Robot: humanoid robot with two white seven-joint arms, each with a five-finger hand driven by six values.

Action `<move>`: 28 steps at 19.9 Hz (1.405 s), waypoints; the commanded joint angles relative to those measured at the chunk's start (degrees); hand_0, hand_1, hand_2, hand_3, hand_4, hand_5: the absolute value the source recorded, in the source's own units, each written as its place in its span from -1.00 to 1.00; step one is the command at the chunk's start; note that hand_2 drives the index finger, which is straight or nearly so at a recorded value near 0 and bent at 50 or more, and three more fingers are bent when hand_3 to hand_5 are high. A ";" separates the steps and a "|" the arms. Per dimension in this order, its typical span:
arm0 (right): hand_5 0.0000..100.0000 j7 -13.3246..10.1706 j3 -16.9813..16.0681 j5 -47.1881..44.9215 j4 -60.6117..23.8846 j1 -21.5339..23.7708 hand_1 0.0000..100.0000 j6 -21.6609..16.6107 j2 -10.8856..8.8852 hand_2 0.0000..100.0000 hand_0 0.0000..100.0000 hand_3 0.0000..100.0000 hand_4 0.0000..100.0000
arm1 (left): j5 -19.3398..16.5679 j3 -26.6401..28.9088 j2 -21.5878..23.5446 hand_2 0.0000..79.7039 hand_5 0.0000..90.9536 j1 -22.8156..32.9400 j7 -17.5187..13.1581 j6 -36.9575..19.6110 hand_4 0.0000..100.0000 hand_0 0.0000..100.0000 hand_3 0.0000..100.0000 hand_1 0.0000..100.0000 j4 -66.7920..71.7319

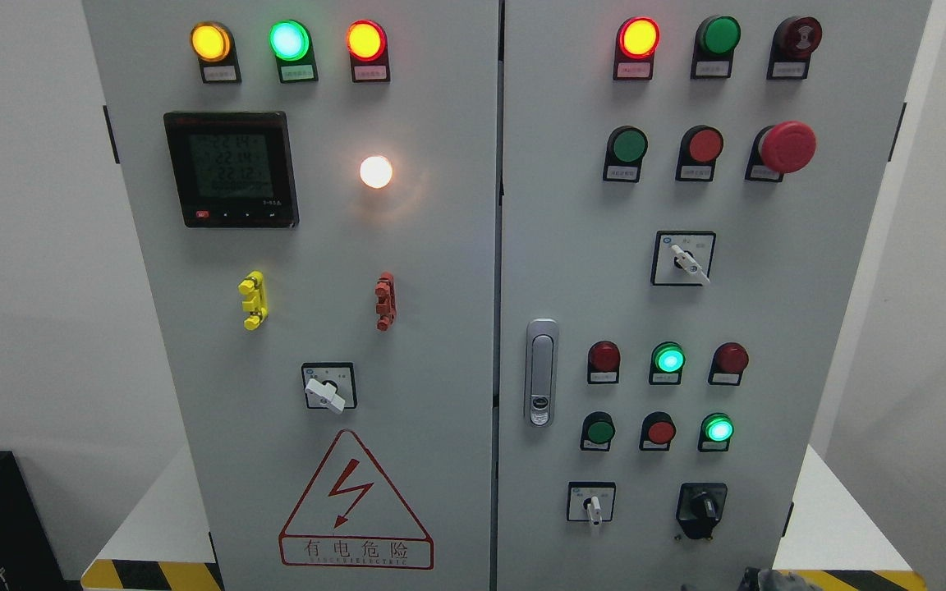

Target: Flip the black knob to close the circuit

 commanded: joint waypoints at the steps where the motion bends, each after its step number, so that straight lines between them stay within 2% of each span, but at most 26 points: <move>1: 0.39 1.19 0.58 1.39 -3.46 -1.03 -0.62 1.19 0.26 0.50 -1.00 0.83 0.43 | -1.23 -1.14 0.00 -1.00 -1.00 0.00 0.04 0.04 -1.00 -1.00 -1.00 -1.00 1.32; 9: 0.38 1.98 0.76 2.26 -3.82 -2.78 -0.61 2.16 0.26 0.50 -1.00 0.82 0.42 | -1.23 -1.14 0.00 -1.00 -1.00 0.00 0.04 0.04 -1.00 -1.00 -1.00 -1.00 1.23; 11: 0.38 3.30 0.85 2.44 -3.99 -2.87 -0.61 2.60 0.26 0.49 -1.00 0.82 0.42 | -1.23 -1.14 0.00 -1.00 -1.00 0.00 0.04 0.04 -1.00 -1.00 -1.00 -1.00 1.32; 21: 0.38 4.97 0.67 3.59 -5.40 -3.40 -0.58 3.83 0.26 0.49 -1.00 0.82 0.42 | -1.23 -1.14 0.00 -1.00 -1.00 0.00 0.04 0.04 -1.00 -1.00 -1.00 -1.00 1.32; 28: 0.38 5.24 0.85 3.76 -5.31 -4.54 -0.57 4.80 0.26 0.48 -1.00 0.82 0.41 | -1.14 -1.14 0.00 -1.00 -1.00 0.00 0.04 0.04 -1.00 -1.00 -1.00 -1.00 1.23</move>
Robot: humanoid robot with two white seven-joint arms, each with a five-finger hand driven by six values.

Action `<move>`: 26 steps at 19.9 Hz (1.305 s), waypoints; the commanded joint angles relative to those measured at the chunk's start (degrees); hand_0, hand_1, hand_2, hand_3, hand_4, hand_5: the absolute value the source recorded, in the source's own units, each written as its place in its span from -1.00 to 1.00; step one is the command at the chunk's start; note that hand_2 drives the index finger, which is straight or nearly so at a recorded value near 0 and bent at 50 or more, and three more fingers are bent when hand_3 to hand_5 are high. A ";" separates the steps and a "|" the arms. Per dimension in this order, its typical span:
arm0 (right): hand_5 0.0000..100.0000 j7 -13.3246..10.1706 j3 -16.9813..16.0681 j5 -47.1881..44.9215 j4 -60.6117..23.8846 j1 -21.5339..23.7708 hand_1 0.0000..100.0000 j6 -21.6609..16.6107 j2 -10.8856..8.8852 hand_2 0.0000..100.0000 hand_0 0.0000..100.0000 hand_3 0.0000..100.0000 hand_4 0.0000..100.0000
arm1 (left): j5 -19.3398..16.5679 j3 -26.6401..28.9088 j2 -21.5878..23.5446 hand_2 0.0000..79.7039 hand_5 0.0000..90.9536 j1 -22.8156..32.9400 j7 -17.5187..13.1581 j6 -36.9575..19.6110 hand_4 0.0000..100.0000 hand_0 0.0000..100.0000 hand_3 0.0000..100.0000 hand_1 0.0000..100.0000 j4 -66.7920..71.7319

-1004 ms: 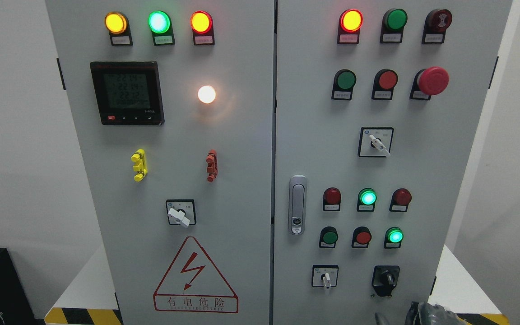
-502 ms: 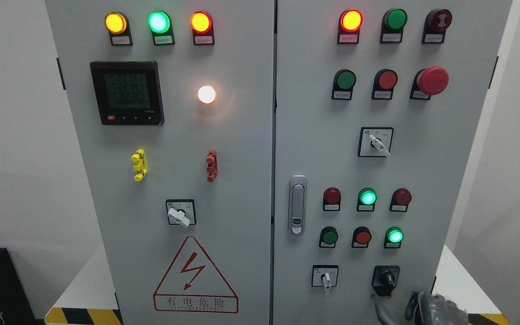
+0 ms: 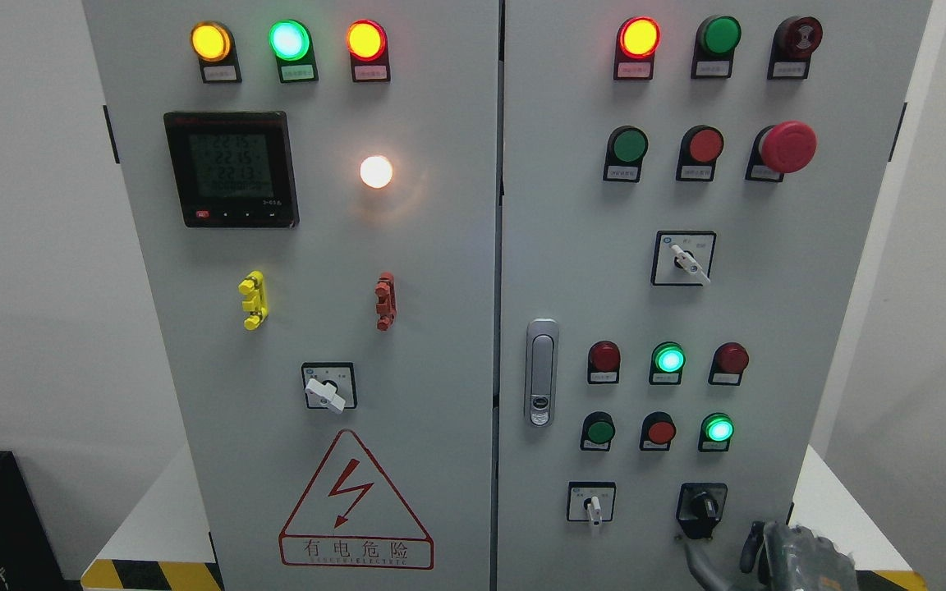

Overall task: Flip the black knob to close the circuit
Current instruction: 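Raise the right hand up toward the black rotary knob, then grip the black rotary knob with the right hand and twist it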

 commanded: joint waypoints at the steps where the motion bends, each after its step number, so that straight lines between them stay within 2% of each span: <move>1: 0.38 0.10 0.31 0.47 -0.70 -1.10 -0.57 0.48 0.02 0.48 -1.00 0.81 0.41 | -1.23 -1.14 0.00 -1.00 -1.00 0.00 0.04 0.05 -1.00 -1.00 -1.00 -1.00 1.23; 26: 0.37 0.01 -0.48 1.88 1.50 -2.07 -0.52 0.65 -0.06 0.47 -1.00 0.80 0.40 | -1.14 -1.14 0.00 -1.00 -1.00 0.00 0.04 0.05 -1.00 -1.00 -1.00 -1.00 1.23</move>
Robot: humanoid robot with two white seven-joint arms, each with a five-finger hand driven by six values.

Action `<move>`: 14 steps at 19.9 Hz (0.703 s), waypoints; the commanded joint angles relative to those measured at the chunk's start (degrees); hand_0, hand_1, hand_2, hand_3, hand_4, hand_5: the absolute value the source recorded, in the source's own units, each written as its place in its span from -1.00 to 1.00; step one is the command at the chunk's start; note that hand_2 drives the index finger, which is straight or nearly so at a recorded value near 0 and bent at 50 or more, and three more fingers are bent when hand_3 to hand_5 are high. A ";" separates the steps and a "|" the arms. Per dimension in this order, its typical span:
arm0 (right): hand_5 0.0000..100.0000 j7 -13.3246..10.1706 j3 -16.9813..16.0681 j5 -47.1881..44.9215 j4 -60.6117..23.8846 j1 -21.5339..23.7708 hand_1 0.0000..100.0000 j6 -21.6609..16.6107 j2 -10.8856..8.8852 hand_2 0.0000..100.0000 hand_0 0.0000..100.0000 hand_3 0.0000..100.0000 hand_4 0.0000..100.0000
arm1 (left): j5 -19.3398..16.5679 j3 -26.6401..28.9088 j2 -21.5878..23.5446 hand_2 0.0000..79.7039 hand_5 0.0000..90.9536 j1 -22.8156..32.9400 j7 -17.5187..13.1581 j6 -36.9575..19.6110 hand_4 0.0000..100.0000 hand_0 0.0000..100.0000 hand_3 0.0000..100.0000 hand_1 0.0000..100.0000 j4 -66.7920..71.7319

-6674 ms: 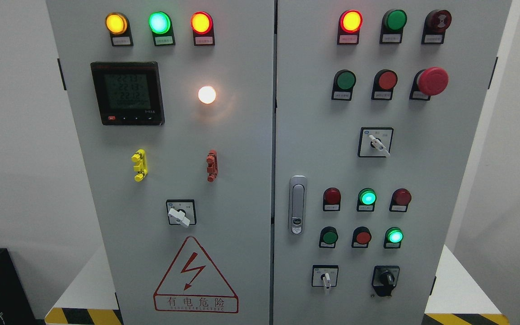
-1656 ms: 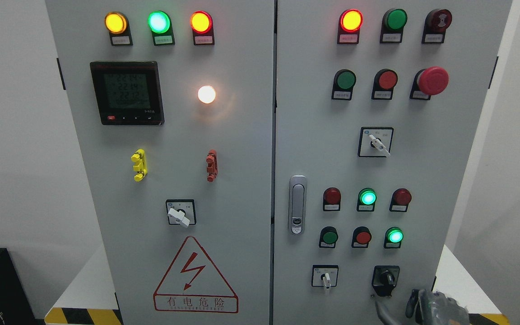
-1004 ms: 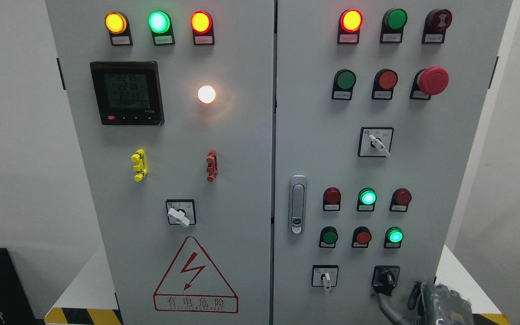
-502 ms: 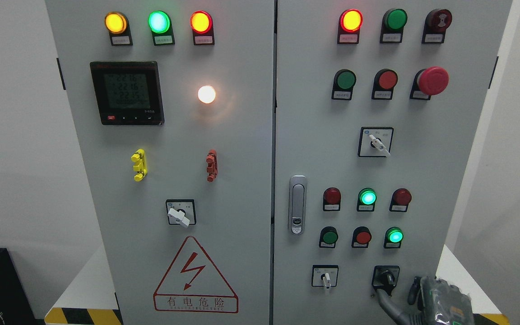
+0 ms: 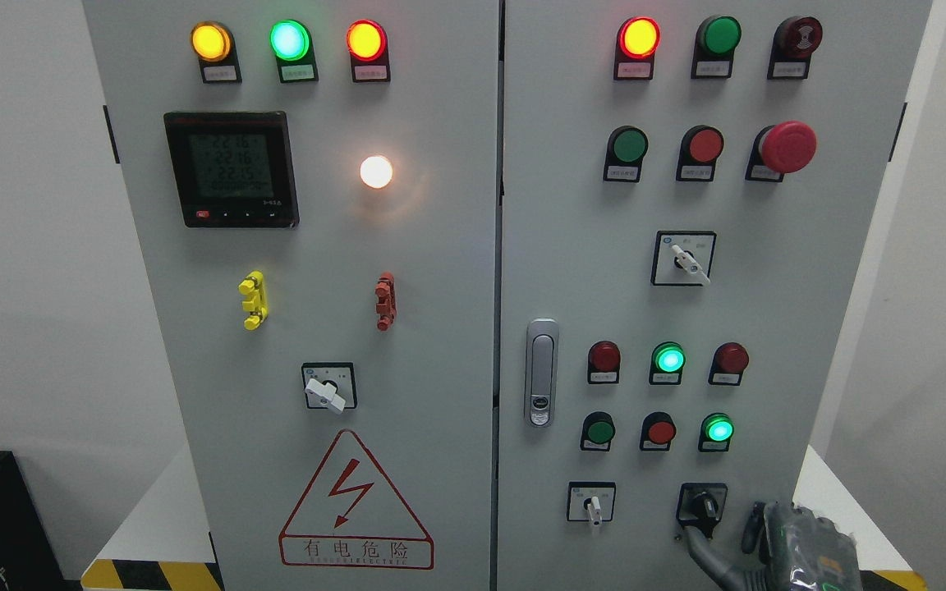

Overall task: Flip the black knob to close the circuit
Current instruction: 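Grip the black rotary knob with the right hand and twist it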

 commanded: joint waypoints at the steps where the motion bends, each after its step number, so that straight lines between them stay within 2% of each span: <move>1: 0.37 -0.07 -0.59 -0.03 0.66 -0.18 -0.52 0.13 -0.05 0.47 -1.00 0.80 0.40 | -1.23 -1.14 0.00 -1.00 -1.00 0.00 0.04 0.05 -1.00 -1.00 -1.00 -1.00 1.32; 14: 0.37 0.11 -1.99 -0.30 0.66 -1.15 -0.53 0.22 -0.14 0.46 -1.00 0.80 0.40 | -1.23 -1.14 0.00 -1.00 -1.00 0.00 0.04 0.05 -1.00 -1.00 -1.00 -1.00 1.32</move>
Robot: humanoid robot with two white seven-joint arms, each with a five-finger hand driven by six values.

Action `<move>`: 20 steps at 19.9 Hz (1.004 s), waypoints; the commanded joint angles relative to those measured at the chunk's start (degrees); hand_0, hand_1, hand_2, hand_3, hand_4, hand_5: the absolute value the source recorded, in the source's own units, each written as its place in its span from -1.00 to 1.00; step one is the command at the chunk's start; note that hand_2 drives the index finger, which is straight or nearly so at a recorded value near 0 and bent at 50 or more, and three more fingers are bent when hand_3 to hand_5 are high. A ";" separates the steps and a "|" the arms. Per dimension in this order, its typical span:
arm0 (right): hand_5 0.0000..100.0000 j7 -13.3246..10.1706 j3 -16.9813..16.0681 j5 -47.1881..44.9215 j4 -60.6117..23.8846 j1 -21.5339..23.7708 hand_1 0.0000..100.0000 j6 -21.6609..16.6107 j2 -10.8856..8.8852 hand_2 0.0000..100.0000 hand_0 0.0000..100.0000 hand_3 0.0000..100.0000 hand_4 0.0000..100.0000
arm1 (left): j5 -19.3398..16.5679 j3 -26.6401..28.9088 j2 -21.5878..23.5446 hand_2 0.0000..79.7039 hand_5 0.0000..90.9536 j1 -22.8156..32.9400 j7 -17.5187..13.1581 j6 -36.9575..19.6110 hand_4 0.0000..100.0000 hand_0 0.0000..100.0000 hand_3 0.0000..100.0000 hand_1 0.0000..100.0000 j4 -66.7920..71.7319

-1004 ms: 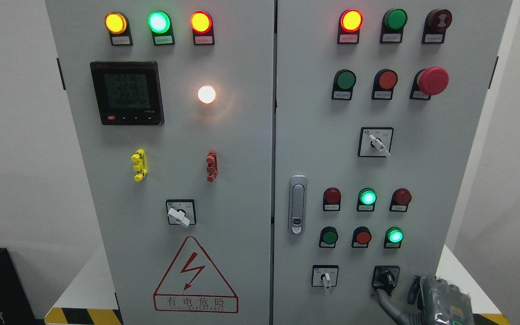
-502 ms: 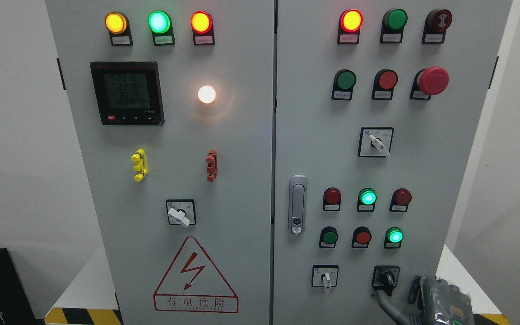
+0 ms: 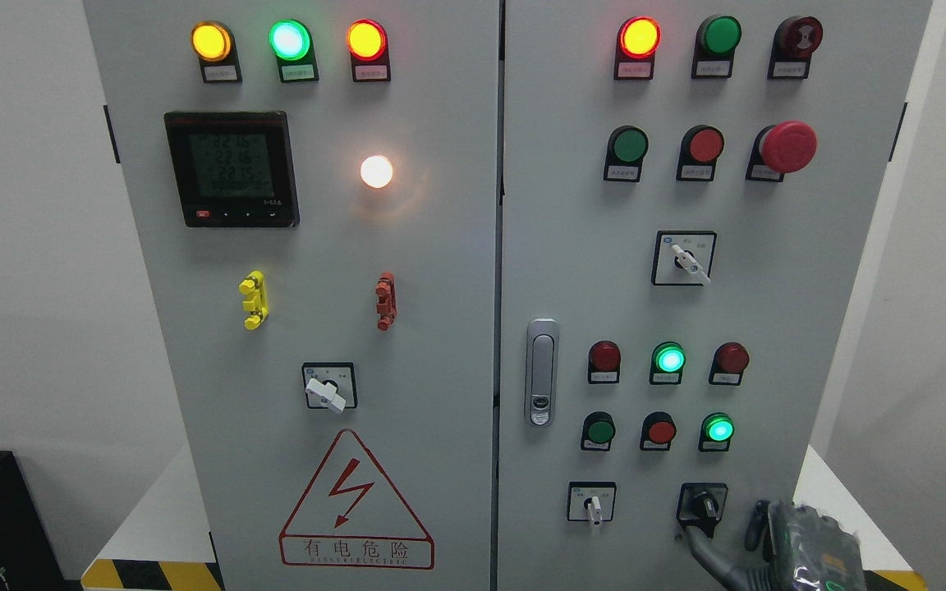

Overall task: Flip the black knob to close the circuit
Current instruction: 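Grip the black rotary knob with the right hand and twist it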

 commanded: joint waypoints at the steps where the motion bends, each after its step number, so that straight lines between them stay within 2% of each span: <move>1: 0.37 0.22 -1.03 -0.08 0.21 -0.29 -0.53 0.09 -0.06 0.46 -1.00 0.80 0.40 | -1.14 -1.14 0.00 -1.00 -1.00 0.00 0.04 0.05 -1.00 -1.00 -1.00 -1.00 1.23; 20: 0.37 0.49 -2.44 -0.61 0.04 -0.73 -0.53 0.09 -0.23 0.45 -1.00 0.79 0.40 | -1.14 -1.14 0.00 -1.00 -1.00 0.00 0.04 0.05 -1.00 -1.00 -1.00 -1.00 1.23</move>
